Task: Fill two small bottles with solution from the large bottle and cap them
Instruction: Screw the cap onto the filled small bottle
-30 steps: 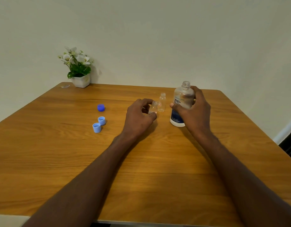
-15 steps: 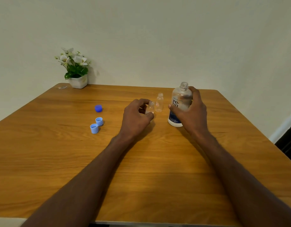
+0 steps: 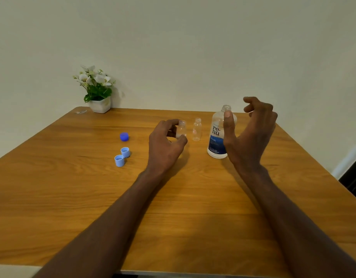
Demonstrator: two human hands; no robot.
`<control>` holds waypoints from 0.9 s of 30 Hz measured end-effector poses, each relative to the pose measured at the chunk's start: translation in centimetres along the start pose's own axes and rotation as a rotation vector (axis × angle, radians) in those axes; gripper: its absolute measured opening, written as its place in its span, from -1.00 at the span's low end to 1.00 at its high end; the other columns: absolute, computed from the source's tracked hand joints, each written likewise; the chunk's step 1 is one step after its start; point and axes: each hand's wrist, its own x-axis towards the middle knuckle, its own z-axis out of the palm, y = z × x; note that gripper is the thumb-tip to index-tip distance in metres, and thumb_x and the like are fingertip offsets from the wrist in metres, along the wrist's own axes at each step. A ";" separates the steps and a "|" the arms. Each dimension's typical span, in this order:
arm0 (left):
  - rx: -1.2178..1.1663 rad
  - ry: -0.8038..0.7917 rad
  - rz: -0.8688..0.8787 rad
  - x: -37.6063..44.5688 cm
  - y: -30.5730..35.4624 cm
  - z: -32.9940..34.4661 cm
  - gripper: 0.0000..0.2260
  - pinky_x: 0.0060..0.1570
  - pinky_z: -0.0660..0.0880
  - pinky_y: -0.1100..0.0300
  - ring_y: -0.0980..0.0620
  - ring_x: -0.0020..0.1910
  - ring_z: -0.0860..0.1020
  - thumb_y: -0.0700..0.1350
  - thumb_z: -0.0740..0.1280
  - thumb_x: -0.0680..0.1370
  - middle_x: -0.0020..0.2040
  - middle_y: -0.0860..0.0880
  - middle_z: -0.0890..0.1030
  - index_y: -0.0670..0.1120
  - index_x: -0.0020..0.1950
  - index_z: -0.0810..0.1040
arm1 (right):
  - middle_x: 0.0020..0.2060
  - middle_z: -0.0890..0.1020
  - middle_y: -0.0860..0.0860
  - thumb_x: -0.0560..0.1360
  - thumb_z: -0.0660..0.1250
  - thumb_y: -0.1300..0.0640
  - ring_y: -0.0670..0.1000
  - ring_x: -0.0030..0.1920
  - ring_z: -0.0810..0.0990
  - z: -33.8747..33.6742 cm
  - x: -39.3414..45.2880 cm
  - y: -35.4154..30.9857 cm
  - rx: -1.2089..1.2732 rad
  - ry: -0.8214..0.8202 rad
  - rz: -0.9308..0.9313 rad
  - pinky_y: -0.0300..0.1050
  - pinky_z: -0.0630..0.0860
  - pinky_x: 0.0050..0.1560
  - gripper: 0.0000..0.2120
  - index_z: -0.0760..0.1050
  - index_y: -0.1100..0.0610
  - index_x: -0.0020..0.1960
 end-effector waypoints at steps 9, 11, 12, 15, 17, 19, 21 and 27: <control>0.034 0.060 0.109 -1.1 1.1 -4.0 -0.70 -0.15 0.56 0.29 0.09 0.03 0.63 -0.17 0.46 0.54 0.08 0.08 0.61 -0.06 0.28 0.62 | -0.02 0.57 0.09 0.64 0.30 0.18 0.02 -0.02 0.50 0.9 -1.4 -3.2 0.294 -0.179 -0.205 0.05 0.51 -0.07 -0.84 0.54 0.21 0.18; 0.050 0.061 0.110 -1.8 1.2 -5.1 -0.70 -0.19 0.61 0.19 0.08 0.04 0.63 -0.16 0.46 0.56 0.08 0.08 0.61 -0.05 0.29 0.62 | -0.03 0.58 0.06 0.63 0.31 0.18 -0.01 -0.04 0.52 0.9 -1.9 -4.1 0.365 -0.231 -0.165 -0.06 0.52 -0.07 -0.85 0.55 0.20 0.16; 0.061 0.055 0.108 -2.3 1.2 -5.5 -0.70 -0.21 0.62 0.14 0.08 0.04 0.63 -0.15 0.46 0.56 0.08 0.08 0.60 -0.05 0.29 0.61 | -0.03 0.59 0.03 0.63 0.31 0.16 -0.03 -0.05 0.53 0.9 -2.1 -4.4 0.379 -0.266 -0.145 -0.15 0.51 -0.07 -0.85 0.55 0.20 0.16; 0.086 0.053 0.098 -2.8 0.5 -7.1 -0.68 -0.25 0.62 0.04 0.11 0.05 0.63 -0.18 0.47 0.55 0.09 0.10 0.60 -0.03 0.31 0.61 | -0.02 0.56 -0.05 0.62 0.32 0.18 -0.10 -0.10 0.51 1.3 -2.6 -5.0 0.366 -0.422 -0.109 -0.40 0.40 -0.10 -0.83 0.57 0.17 0.19; 0.124 0.136 0.077 -2.9 -0.6 -12.5 -0.67 -0.24 0.63 0.07 0.10 0.05 0.63 -0.19 0.47 0.55 0.09 0.08 0.61 -0.03 0.31 0.61 | 0.03 0.56 -0.04 0.63 0.34 0.21 -0.12 -0.08 0.52 4.0 -3.9 -9.5 0.414 -0.618 -0.107 -0.38 0.44 -0.08 -0.78 0.57 0.13 0.26; 0.141 0.153 0.056 -2.4 -1.5 -13.9 -0.67 -0.21 0.62 0.11 0.09 0.03 0.63 -0.20 0.46 0.55 0.08 0.05 0.61 -0.05 0.31 0.62 | 0.11 0.56 -0.04 0.64 0.34 0.19 -0.11 -0.02 0.55 5.3 -4.6 -10.5 0.353 -0.832 -0.102 -0.25 0.52 0.00 -0.70 0.55 0.05 0.36; 0.171 0.160 0.036 -2.2 -2.3 -14.7 -0.67 -0.19 0.61 0.13 0.09 0.03 0.63 -0.20 0.46 0.54 0.07 0.04 0.61 -0.07 0.31 0.62 | 0.20 0.55 -0.04 0.66 0.33 0.14 -0.10 0.06 0.57 6.8 -5.6 -11.0 0.314 -1.013 -0.107 -0.15 0.54 0.10 -0.64 0.49 0.00 0.45; 0.134 0.244 -0.115 -1.6 -4.2 -15.4 -0.67 0.04 0.63 0.05 0.10 0.03 0.62 -0.24 0.45 0.52 0.09 0.02 0.63 -0.05 0.28 0.64 | 0.29 0.54 -0.03 0.68 0.28 0.05 -0.09 0.08 0.52 11.1 -7.2 -12.2 0.288 -1.209 -0.100 -0.06 0.53 0.13 -0.56 0.38 -0.04 0.55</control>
